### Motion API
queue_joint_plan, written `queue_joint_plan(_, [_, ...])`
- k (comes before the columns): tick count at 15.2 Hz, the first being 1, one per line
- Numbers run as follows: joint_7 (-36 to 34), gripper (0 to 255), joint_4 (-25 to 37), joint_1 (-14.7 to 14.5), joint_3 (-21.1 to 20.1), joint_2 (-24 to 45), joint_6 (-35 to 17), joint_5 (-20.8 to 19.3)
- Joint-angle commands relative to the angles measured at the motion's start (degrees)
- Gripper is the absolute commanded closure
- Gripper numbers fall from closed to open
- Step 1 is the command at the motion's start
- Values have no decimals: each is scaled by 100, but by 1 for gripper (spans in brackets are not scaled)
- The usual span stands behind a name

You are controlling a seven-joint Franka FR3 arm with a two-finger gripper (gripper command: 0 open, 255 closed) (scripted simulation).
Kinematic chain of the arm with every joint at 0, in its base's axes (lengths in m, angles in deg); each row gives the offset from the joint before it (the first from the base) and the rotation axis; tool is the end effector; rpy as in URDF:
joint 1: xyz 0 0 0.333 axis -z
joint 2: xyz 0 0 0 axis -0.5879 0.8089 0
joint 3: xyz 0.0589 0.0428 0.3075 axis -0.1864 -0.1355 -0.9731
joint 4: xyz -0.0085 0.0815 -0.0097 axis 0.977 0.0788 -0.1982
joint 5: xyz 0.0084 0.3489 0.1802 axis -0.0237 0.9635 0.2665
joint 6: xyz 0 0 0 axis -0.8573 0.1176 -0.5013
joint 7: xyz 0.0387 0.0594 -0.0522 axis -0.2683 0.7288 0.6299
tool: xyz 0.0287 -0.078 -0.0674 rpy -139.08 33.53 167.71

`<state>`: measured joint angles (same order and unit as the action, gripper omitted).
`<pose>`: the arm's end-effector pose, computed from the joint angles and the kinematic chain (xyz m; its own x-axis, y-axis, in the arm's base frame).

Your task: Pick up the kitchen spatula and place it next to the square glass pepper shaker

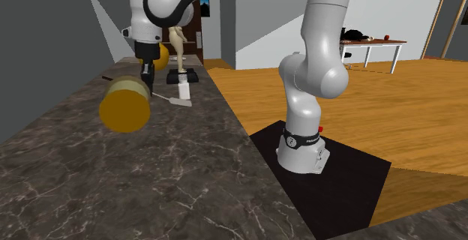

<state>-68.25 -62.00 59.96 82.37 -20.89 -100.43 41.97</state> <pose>0.3465 -0.3774 0.4250 0.8621 -0.4913 0.1242 -0.4953 -0.8687 0.0021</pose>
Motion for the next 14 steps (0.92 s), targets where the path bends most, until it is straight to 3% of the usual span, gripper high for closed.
queue_joint_plan(1, [0, 255, -139, -29, -18, 213, -13, 0])
queue_joint_plan(3, [-1, 255, -139, -33, -14, 213, -13, -1])
queue_joint_plan(4, [13, 0, -153, -40, -11, 260, -72, 25])
queue_joint_plan(9, [-1, 0, -139, -39, -8, 213, -13, -1])
queue_joint_plan(14, [-124, 0, 235, -29, -61, -175, 724, -162])
